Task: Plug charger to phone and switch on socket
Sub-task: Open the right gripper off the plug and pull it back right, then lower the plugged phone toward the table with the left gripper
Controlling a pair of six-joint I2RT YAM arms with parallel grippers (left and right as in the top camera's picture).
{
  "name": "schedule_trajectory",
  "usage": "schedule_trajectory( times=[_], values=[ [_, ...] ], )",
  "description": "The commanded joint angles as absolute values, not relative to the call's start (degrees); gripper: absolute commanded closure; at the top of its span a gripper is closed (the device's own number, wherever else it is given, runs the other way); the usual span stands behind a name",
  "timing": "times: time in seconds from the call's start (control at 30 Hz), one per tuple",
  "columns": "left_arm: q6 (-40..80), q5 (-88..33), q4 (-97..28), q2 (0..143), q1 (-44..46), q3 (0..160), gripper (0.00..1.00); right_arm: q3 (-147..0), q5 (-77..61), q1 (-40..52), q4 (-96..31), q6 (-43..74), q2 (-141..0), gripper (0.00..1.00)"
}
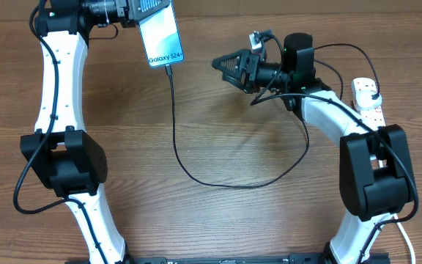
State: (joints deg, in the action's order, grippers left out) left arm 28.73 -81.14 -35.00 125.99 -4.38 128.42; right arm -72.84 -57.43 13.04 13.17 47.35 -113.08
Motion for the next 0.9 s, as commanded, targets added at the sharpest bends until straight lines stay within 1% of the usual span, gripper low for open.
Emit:
schedule_trajectory(
  times=[0.0, 0.1, 0.3, 0.43, 0.53, 0.63, 0.73, 0.87],
  values=[
    [24.7, -76.4, -39.8, 124.5, -4.4, 129.5, 0.96, -73.5, -52.5, 11.4, 7.0, 39.1, -113.5, 0.00],
    [22.0, -68.6, -48.5, 124.5, -4.1, 129.5, 0.96, -73.5, -47.8, 10.3, -1.0, 34.9, -113.5, 0.00],
    [13.6, -59.6, -59.9, 124.5, -1.5, 129.5, 0.96, -73.9, -40.4, 8.5, -8.5, 32.7, -113.5, 0.00],
    [12.8, -53.1, -62.9, 124.6, 1.5, 129.5, 0.96, -75.8, -35.4, 7.5, -15.1, 30.9, -113.5, 0.00],
    [12.8, -49.2, -63.7, 125.1, 4.4, 129.5, 0.96, -78.8, -28.0, 7.3, -22.9, 28.8, -113.5, 0.00],
    [12.8, -47.8, -63.5, 126.1, 6.8, 129.5, 0.96, -82.0, -20.1, 7.3, -30.1, 26.5, -113.5, 0.00],
    [12.8, -47.6, -62.8, 127.9, 8.6, 129.5, 0.96, -83.3, -14.9, 7.3, -33.3, 25.6, -113.5, 0.00],
    [13.2, -47.7, -62.5, 131.5, 9.9, 129.5, 0.96, -83.3, -12.4, 7.3, -33.8, 25.6, -113.5, 0.00]
  ],
)
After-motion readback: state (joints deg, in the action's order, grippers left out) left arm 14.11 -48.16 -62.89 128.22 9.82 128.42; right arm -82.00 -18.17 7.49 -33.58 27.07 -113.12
